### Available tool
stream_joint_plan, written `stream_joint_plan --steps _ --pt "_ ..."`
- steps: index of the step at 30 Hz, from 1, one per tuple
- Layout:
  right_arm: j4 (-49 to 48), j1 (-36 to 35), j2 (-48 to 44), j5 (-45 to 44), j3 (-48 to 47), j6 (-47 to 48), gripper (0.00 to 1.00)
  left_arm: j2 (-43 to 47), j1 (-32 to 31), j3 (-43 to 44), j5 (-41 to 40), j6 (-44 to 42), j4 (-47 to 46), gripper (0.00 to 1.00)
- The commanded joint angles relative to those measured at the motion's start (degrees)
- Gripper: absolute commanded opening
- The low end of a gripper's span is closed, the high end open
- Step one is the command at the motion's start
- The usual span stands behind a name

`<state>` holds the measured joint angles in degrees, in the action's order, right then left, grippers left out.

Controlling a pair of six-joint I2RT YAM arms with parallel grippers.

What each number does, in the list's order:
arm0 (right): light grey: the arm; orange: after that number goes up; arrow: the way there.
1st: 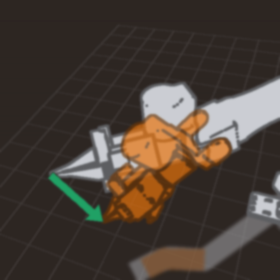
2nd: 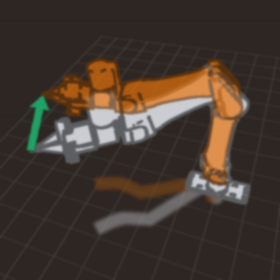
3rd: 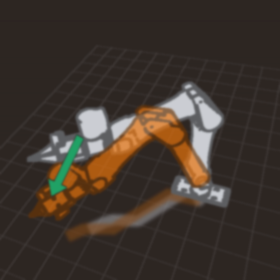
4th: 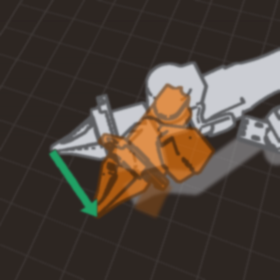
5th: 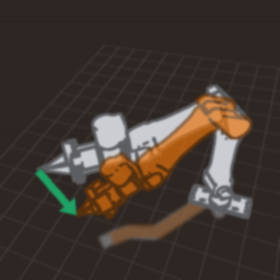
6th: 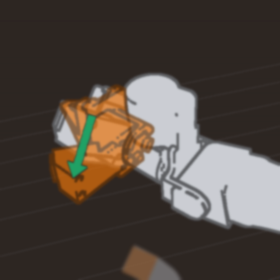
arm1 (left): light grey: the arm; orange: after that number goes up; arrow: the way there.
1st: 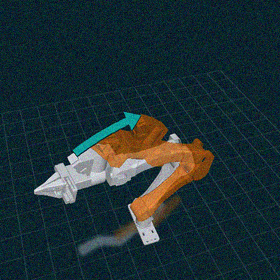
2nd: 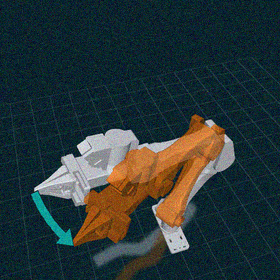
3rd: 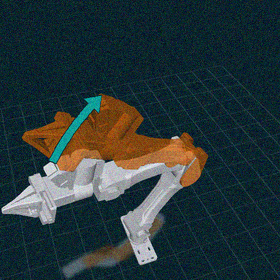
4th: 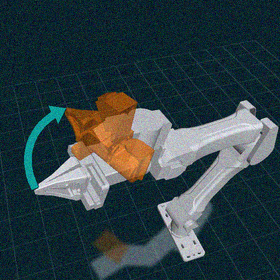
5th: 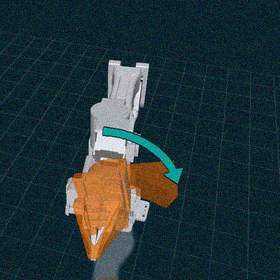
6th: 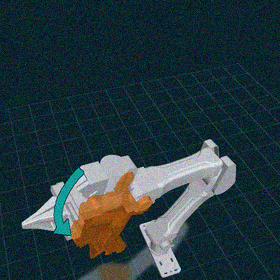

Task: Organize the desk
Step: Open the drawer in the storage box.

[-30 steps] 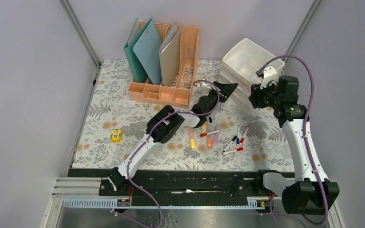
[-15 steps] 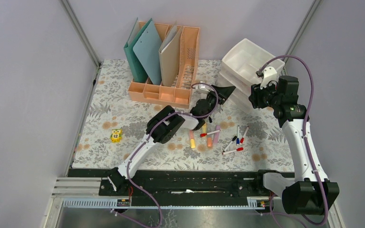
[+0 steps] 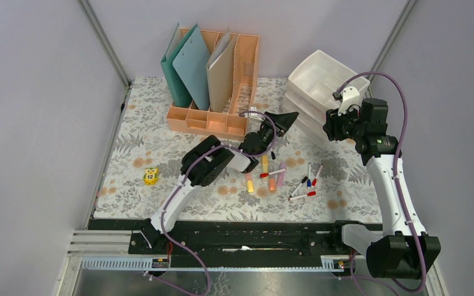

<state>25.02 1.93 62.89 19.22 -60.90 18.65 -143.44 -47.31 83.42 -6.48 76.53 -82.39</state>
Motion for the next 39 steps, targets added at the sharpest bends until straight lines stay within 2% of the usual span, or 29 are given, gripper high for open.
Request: stream_joint_plan --steps 1,5,12,13,20,23,26,32,39 --pt "-0.4 0.2 -0.5 1.1 -1.8 -0.6 0.51 6.1 0.3 -3.7 0.7 -1.5 -8.3 0.64" --pt "-0.4 -1.5 2.8 1.1 -5.0 -0.6 0.51 12.0 0.5 -11.1 3.1 -5.5 -5.5 0.71" --pt "-0.4 -11.6 7.1 1.1 -9.8 -0.6 0.51 28.1 0.8 -27.6 6.1 -18.1 2.0 0.83" --pt "9.2 -13.2 8.3 10.0 -10.6 8.5 0.71 30.6 0.9 -29.8 6.2 -20.2 3.4 0.84" --pt "11.7 -18.9 17.0 -2.2 -14.4 11.2 0.76 50.9 1.0 -42.2 9.2 -37.3 22.1 0.91" --pt "9.9 -19.3 19.9 -7.6 -15.1 10.7 0.76 61.0 1.0 -47.4 4.9 -43.6 30.5 0.98" --pt "8.2 -19.3 22.3 -11.5 -16.2 10.5 0.76 71.1 1.1 -52.2 -1.0 -48.3 38.3 0.99" --pt "7.5 -19.4 26.7 -15.2 -18.6 9.3 0.74 89.1 2.4 -60.6 -7.5 -51.2 51.1 0.99" --pt "4.7 -19.4 29.7 -22.6 -17.8 8.6 0.73 105.2 2.7 -71.4 -9.4 -47.8 56.5 0.99"
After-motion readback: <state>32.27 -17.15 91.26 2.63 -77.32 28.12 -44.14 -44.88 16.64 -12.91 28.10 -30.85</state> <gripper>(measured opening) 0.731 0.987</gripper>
